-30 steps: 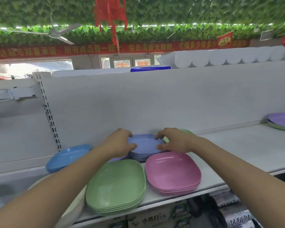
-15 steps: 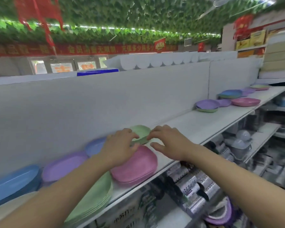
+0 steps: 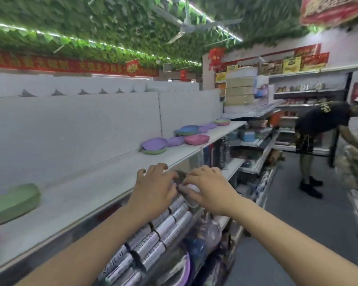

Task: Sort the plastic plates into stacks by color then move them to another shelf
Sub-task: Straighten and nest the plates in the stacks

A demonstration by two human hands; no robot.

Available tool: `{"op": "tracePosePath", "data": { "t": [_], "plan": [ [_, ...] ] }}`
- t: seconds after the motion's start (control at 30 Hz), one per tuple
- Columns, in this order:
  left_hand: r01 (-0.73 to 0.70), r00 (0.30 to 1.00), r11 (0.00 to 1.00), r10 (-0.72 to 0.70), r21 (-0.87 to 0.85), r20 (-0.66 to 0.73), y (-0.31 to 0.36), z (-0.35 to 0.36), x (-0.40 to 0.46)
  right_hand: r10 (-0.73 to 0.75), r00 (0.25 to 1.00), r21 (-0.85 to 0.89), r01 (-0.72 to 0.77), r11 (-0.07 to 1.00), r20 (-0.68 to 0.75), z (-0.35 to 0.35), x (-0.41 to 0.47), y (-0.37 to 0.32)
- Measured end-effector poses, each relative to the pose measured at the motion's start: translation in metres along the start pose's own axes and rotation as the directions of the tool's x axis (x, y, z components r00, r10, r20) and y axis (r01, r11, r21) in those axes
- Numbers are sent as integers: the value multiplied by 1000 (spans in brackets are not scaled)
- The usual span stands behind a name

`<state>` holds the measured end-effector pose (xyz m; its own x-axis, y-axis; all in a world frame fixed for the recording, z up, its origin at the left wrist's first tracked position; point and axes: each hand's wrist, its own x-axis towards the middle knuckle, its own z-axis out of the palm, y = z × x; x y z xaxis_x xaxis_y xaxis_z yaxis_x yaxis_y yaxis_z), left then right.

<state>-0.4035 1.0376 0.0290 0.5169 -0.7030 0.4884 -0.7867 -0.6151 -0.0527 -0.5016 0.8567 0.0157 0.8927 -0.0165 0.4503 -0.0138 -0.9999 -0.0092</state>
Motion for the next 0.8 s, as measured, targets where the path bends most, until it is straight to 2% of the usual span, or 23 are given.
{"op": "tracePosePath", "data": {
  "t": [0.2, 0.33, 0.57, 0.8],
  "plan": [
    [-30, 999, 999, 32, -38, 43, 80, 64, 78, 89, 996, -35, -88, 996, 33, 2, -27, 122],
    [-72, 996, 995, 75, -72, 40, 111, 96, 121, 137, 990, 45, -138, 989, 11, 12, -22, 184],
    [-78, 997, 991, 76, -108, -17, 122, 156, 213, 171, 985, 105, -171, 980, 9, 45, 29, 269],
    [-72, 995, 990, 62, -120, -84, 113, 225, 346, 134, 991, 42, -135, 990, 9, 76, 128, 367]
  ]
}}
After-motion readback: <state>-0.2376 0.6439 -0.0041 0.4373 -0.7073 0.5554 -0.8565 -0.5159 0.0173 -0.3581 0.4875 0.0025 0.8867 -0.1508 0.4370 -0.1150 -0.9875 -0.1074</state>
